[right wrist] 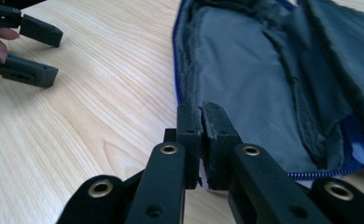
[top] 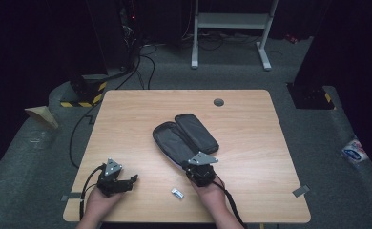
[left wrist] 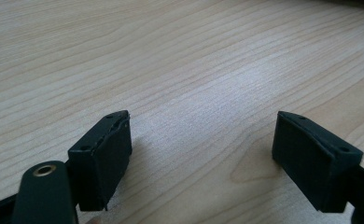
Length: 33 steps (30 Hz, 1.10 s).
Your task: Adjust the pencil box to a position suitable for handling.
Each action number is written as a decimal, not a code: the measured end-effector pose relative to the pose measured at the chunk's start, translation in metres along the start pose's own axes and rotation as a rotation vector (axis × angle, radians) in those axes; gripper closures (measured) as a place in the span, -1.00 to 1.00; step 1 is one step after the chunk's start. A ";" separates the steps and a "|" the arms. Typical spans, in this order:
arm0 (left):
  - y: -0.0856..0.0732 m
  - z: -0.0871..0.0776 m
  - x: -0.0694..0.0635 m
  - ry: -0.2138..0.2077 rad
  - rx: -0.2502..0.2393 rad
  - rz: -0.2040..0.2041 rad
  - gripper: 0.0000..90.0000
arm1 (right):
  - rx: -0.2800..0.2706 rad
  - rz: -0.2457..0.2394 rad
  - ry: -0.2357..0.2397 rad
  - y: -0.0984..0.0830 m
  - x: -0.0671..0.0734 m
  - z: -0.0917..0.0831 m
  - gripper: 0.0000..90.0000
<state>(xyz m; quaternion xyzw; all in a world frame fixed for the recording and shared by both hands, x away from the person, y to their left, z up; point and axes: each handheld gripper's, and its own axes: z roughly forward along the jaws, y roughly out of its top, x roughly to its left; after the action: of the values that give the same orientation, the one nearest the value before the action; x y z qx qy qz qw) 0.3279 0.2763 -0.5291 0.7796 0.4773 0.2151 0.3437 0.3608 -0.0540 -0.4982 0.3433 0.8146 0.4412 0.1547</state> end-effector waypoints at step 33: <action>0.000 0.001 -0.001 0.007 -0.007 -0.012 -0.52 | -0.016 0.161 -0.074 -0.025 -0.049 -0.042 -0.09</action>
<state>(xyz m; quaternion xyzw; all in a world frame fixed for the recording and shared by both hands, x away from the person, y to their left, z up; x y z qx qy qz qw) 0.3281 0.2754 -0.5293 0.7746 0.4824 0.2177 0.3462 0.3622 -0.1232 -0.4984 0.4223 0.7747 0.4456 0.1514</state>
